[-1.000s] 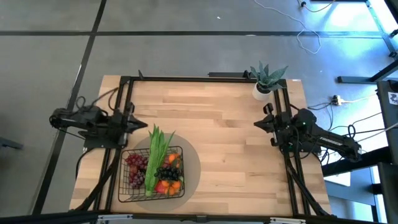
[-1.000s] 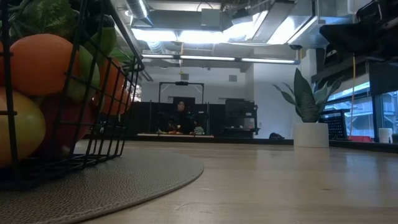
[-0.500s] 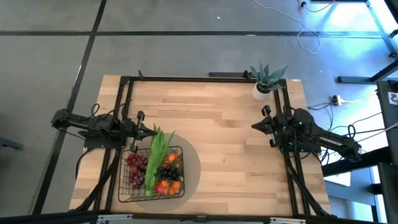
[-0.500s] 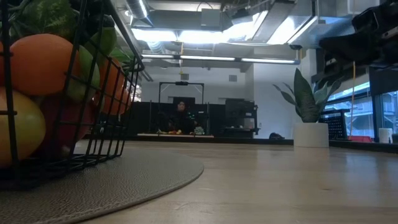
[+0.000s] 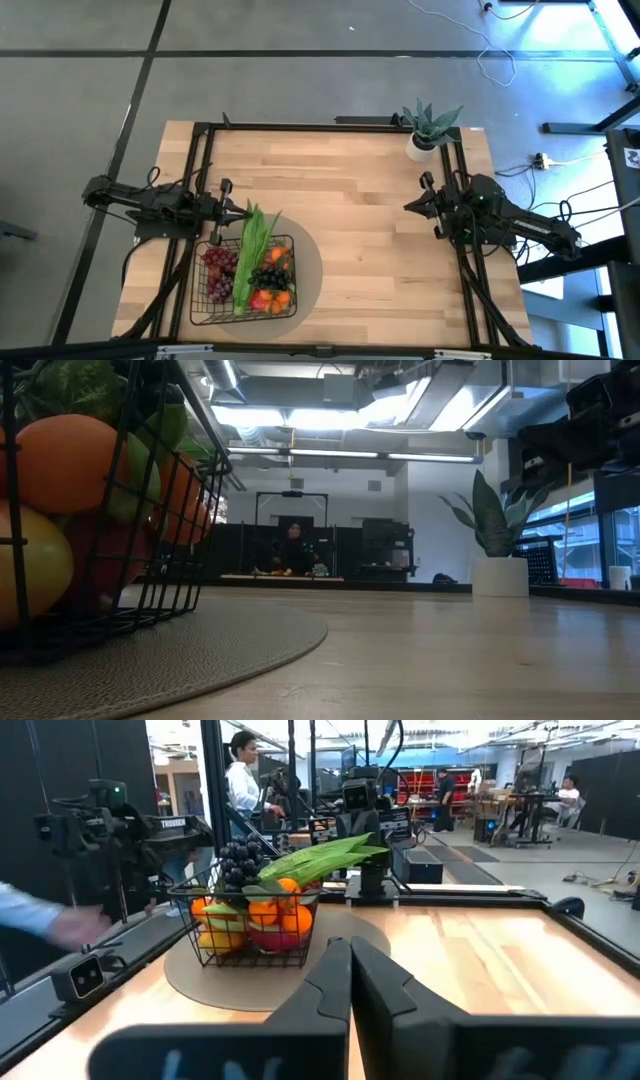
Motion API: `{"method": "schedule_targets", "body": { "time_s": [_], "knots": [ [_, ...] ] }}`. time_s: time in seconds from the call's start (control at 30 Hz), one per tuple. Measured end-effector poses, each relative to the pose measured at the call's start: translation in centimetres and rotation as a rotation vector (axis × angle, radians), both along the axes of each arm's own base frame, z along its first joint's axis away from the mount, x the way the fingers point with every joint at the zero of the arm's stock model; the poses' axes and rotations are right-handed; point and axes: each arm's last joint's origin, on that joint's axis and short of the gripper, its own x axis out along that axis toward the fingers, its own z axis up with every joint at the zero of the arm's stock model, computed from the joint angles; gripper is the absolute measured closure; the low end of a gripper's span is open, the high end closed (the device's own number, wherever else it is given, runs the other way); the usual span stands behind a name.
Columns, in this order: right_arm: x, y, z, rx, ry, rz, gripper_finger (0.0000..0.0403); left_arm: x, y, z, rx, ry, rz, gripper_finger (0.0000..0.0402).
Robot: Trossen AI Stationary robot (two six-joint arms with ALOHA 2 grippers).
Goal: Build produce basket
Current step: Return to Home Position
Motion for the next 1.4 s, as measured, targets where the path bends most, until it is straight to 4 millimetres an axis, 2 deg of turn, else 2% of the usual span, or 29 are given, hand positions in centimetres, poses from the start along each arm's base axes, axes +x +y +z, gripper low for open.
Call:
{"method": "schedule_targets", "body": {
  "time_s": [0.47,1.1,1.4],
  "knots": [
    [0.0,0.0,0.01,0.011,0.001,0.0,0.0402,0.0,0.0,0.0,0.0,0.0,0.0,0.0375],
    [0.0,0.0,0.01,0.011,0.001,0.0,0.0402,0.0,0.0,-0.02,0.0,0.001,0.0,0.0401],
    [0.0,0.0,0.01,0.011,0.0,0.0,0.0402,0.0,0.0,-0.02,0.0,0.002,0.001,0.0388]
  ]
}}
